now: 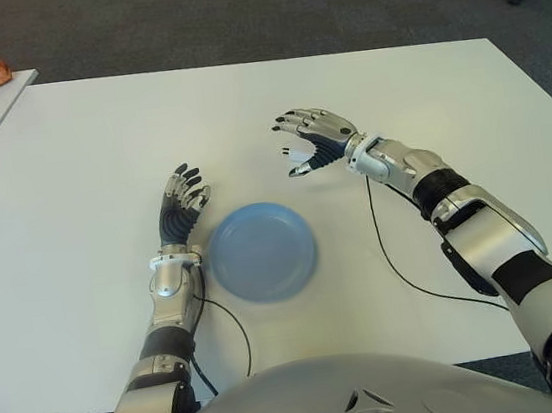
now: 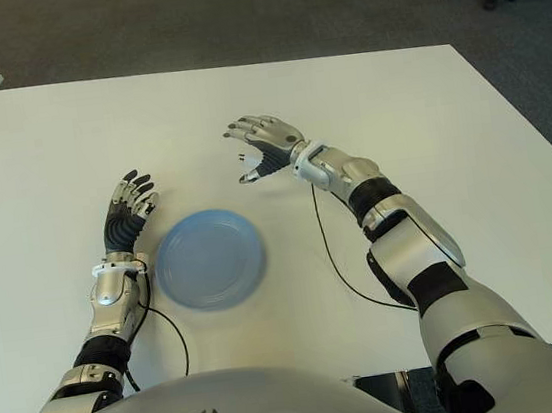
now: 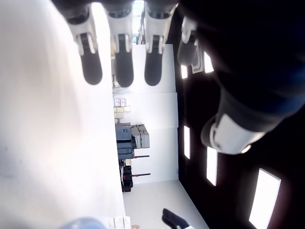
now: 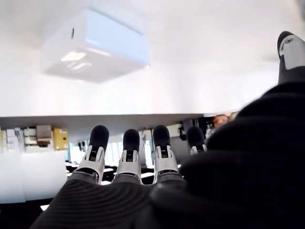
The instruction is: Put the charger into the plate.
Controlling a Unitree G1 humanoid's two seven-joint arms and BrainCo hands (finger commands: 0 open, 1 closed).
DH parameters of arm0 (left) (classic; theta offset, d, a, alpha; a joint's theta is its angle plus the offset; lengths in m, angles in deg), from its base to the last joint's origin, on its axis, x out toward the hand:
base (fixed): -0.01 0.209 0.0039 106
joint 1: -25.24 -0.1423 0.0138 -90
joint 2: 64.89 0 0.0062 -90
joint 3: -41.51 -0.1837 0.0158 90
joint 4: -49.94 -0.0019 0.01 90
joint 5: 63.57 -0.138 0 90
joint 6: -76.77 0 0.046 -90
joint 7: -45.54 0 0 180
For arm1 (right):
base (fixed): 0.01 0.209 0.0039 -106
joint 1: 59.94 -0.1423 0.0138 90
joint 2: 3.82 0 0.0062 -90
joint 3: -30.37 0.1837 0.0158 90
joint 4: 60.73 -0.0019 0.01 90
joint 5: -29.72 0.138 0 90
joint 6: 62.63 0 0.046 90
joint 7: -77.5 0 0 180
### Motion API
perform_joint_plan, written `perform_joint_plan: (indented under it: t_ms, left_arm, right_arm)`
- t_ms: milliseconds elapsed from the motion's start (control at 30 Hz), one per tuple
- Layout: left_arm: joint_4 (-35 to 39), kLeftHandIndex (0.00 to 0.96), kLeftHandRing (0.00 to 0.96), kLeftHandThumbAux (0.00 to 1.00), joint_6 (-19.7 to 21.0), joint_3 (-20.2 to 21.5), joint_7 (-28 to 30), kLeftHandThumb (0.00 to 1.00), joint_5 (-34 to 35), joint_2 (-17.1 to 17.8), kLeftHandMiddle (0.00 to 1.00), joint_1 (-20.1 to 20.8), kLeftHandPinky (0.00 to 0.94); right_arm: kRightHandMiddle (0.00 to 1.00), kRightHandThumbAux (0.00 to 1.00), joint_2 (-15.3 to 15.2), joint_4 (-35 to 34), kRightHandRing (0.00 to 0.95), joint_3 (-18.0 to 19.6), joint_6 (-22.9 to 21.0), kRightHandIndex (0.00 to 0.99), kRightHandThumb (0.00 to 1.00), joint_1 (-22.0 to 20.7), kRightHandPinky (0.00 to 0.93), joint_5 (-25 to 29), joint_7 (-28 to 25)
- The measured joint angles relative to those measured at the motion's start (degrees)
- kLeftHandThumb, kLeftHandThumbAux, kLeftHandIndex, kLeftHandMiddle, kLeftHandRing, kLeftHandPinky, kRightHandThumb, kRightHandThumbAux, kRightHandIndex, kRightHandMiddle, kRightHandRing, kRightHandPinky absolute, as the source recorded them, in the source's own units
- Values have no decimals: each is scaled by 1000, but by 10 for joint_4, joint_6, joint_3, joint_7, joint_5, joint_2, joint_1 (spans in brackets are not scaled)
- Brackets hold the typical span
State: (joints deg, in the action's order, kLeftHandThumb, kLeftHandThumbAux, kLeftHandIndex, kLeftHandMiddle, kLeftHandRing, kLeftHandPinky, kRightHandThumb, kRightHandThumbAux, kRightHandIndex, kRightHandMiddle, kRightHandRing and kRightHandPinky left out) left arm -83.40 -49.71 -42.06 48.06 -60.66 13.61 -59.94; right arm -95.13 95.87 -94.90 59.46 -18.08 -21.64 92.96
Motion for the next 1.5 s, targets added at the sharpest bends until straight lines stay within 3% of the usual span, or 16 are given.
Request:
perform_joint_plan:
  t_ms: [867,1500]
  left_arm:
    - [0,147,215,641,0,0,3,3,3,3,218,0,229]
    - [-1,133,202,651,0,-2,3,0,3,3,205,0,218]
  right_arm:
    - [0,511,42,76,0,3,-76,0,100,0,0,23,12]
    - [0,533,30,81,0,15,-79,0,31,1,0,62,-18]
